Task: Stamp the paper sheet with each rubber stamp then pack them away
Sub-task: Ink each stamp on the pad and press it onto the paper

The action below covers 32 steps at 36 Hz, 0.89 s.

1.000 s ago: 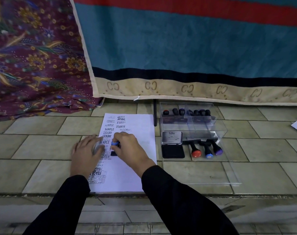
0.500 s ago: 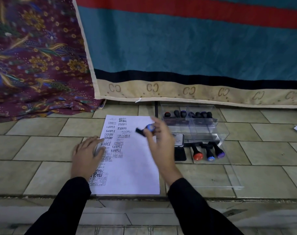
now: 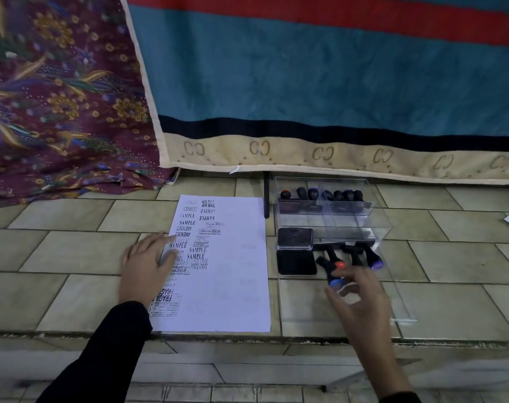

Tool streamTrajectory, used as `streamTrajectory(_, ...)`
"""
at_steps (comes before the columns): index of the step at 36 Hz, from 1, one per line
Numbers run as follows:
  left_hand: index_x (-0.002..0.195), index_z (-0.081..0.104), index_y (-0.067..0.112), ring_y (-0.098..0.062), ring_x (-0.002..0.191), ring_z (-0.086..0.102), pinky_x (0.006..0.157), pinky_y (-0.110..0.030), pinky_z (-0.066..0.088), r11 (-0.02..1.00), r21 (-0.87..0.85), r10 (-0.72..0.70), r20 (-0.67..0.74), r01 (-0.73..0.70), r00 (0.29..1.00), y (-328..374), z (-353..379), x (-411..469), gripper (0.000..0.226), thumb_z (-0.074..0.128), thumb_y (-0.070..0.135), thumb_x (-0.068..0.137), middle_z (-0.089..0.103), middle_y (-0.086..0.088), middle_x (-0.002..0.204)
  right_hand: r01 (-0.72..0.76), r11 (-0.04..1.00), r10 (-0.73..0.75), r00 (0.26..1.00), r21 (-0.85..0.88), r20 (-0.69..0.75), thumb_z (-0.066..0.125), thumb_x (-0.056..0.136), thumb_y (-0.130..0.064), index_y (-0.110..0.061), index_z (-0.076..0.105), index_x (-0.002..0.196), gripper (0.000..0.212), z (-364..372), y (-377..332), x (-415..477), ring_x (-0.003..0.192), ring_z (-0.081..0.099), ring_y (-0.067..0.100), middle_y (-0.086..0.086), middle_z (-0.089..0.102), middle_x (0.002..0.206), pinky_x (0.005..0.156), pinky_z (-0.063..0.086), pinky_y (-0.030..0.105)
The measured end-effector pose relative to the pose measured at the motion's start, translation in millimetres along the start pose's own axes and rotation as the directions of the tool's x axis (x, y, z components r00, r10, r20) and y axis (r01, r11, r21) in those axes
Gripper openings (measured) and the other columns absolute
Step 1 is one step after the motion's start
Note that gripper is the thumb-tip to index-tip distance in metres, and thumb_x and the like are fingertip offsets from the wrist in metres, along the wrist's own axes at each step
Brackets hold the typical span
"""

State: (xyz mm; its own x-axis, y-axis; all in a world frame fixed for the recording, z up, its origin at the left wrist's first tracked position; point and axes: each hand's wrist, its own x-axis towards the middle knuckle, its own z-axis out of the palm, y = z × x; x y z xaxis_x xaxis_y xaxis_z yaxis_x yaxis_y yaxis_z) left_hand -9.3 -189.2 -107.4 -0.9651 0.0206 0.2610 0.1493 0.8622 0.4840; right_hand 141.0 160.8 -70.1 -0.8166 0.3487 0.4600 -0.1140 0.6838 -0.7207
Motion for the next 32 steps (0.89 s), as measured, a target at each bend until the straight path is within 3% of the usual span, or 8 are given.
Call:
streamTrajectory(3,0.119,0.066,0.03,-0.019,0.127,0.049,0.111,-0.038,0.021,1.0,0.005,0.002,-0.004,-0.002,1.0,-0.5,-0.3,0.1,0.041,0.048,0.042,0.084,0.059,0.006,0.134,0.026,0.999,-0.024,0.997,-0.02,0.073,0.077,0.065,0.009,-0.021,0.061,0.086,0.04,7.4,-0.2,-13.5,0.073,0.055,0.003,-0.007,0.055,0.086,0.063,0.04,0.004)
streamTrajectory(8,0.119,0.065,0.031,-0.018,0.127,0.048,0.11,-0.038,0.021,1.0,0.008,0.008,-0.005,-0.008,1.0,-2.0,0.8,0.1,0.041,0.048,0.042,0.085,0.058,0.007,0.135,0.025,0.991,-0.006,0.989,-0.13,0.148,0.074,0.068,0.008,-0.019,0.059,0.083,0.035,11.7,0.9,-24.1,0.077,0.055,0.008,-0.008,0.051,0.089,0.064,0.045,0.016)
streamTrajectory(12,0.119,0.065,0.031,-0.018,0.126,0.048,0.11,-0.038,0.022,1.0,0.004,0.014,-0.011,-0.014,1.0,-2.1,1.0,0.3,0.04,0.048,0.042,0.085,0.058,0.007,0.134,-0.019,0.985,0.041,0.991,-0.174,0.124,0.073,0.068,0.009,-0.019,0.059,0.083,0.035,7.6,0.8,-22.8,0.078,0.056,0.01,-0.007,0.051,0.089,0.064,0.049,0.023)
streamTrajectory(22,0.119,0.065,0.032,-0.017,0.126,0.048,0.11,-0.036,0.02,1.0,0.013,0.011,-0.013,-0.011,1.0,-5.2,3.0,1.3,0.039,0.049,0.042,0.084,0.058,0.007,0.135,-0.05,0.971,0.09,0.982,-0.234,0.166,0.077,0.067,0.005,-0.015,0.064,0.083,0.029,-2.5,4.0,-16.8,0.076,0.056,0.008,-0.003,0.054,0.088,0.071,0.04,0.004)
streamTrajectory(32,0.12,0.065,0.032,-0.018,0.129,0.046,0.113,-0.037,0.017,1.0,-0.013,-0.002,0.0,0.002,1.0,-2.9,1.8,0.3,0.04,0.048,0.043,0.085,0.056,0.006,0.137,-0.032,0.963,0.082,0.981,-0.269,0.176,0.082,0.067,-0.009,-0.02,0.062,0.081,0.026,-8.3,2.1,-16.2,0.078,0.053,0.01,-0.005,0.051,0.088,0.066,0.037,0.005)
